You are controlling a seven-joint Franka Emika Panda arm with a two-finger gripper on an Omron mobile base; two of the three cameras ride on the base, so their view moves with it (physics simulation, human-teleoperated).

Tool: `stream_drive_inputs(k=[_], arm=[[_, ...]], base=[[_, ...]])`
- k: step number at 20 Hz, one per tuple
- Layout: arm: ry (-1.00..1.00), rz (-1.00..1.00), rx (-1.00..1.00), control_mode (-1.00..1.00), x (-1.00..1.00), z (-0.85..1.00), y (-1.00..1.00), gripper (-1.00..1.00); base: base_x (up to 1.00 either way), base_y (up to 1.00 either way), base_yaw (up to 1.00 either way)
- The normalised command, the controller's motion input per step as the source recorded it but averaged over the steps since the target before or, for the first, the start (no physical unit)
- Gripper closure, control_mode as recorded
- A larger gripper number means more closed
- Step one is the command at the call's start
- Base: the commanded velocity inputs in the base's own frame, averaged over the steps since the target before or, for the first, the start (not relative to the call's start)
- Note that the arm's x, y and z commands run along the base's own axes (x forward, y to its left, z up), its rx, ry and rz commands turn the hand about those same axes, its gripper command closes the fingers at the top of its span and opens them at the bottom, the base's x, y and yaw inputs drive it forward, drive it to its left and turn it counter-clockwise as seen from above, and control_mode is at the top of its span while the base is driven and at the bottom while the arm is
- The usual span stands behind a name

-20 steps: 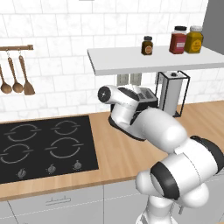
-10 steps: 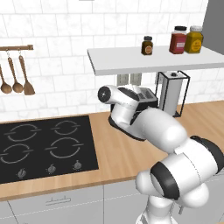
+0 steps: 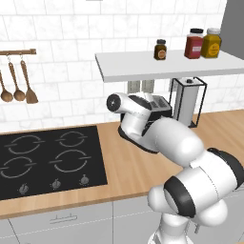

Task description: Start the toaster. Once the lever pops up, take the bread to the plate on the dining counter.

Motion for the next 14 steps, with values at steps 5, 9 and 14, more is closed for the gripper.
stream_drive_inputs(k=[5,9,14], arm=[[0.0,0.0,0.0,-1.0,0.0,0.0,0.0,-1.0],[0.0,0.0,0.0,-1.0,0.0,0.0,0.0,-1.0],[0.0,0.0,0.0,-1.0,0.0,0.0,0.0,-1.0]], base=[[0.0,0.0,0.0],[0.0,0.0,0.0],[0.0,0.0,0.0]])
